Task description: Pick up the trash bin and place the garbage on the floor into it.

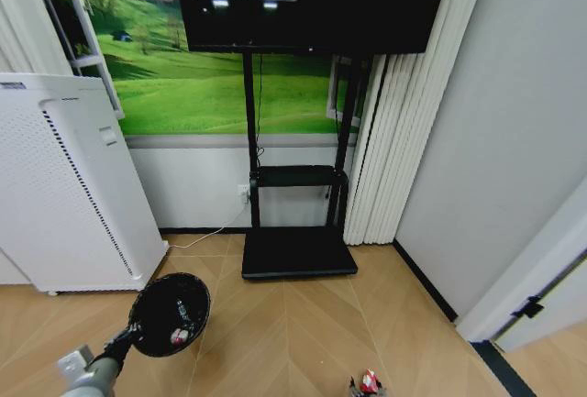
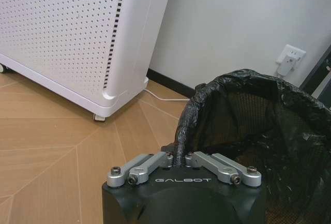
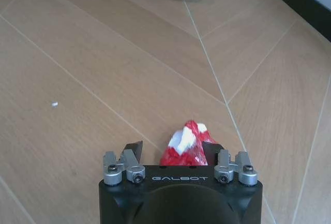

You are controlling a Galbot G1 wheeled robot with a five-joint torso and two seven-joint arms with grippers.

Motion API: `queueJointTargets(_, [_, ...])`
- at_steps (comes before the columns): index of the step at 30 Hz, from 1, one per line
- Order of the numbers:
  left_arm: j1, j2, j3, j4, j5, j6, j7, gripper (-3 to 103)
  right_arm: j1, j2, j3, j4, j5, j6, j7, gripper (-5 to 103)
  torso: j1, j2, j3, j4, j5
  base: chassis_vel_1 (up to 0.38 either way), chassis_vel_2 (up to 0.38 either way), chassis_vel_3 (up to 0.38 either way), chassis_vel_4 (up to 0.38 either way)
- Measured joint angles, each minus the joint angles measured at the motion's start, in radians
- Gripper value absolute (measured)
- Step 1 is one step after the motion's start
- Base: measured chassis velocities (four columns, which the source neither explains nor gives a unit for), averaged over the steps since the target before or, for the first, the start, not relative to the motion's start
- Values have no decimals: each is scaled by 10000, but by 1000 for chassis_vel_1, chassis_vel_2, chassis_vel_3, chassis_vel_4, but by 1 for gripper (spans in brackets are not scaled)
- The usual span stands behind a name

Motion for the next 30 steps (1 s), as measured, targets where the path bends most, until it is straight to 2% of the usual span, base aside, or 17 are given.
queueJointTargets(3, [-36,9,26,-5,-18,4,-20,3,-2,-7,4,-124,-13,-99,11,62,0,0,-1,0,-2,0,0,0,0])
queueJointTargets(10, [-6,-28,38,-22,-17,8,-26,3,80,-12,-38,-354,-100,-163,27,61,0,1,-1,0,-5,0,0,0,0])
queueJointTargets(14, [22,-34,33,-31,-14,7,-26,3,164,8,-58,-437,-122,-160,45,54,0,2,-1,3,-6,0,0,0,0])
queueJointTargets(16, [23,-34,20,-31,-13,7,-27,3,188,13,-64,-428,-114,-171,88,44,-1,1,-1,2,-5,0,0,0,0])
queueJointTargets(18, [7,-34,20,-33,-11,7,-27,3,189,14,-65,-399,-110,-179,102,44,0,1,-1,2,-4,0,0,0,0])
queueJointTargets(19, [-2,-45,27,-48,-10,7,-37,3,175,11,-64,-357,-108,-179,95,34,0,1,-1,2,-2,0,0,0,0])
queueJointTargets(20, [-2,-45,27,-48,-10,7,-37,3,175,11,-64,-357,-108,-179,95,34,0,1,-1,2,-2,0,0,0,0])
queueJointTargets(23, [-8,-91,80,-82,21,8,-76,3,106,-4,-41,-274,-93,-163,36,19,0,1,-1,4,2,0,0,0,0])
queueJointTargets(30, [-14,-87,111,-110,39,8,-90,3,78,-4,-9,-206,-55,-143,46,7,0,0,0,1,2,0,0,0,0])
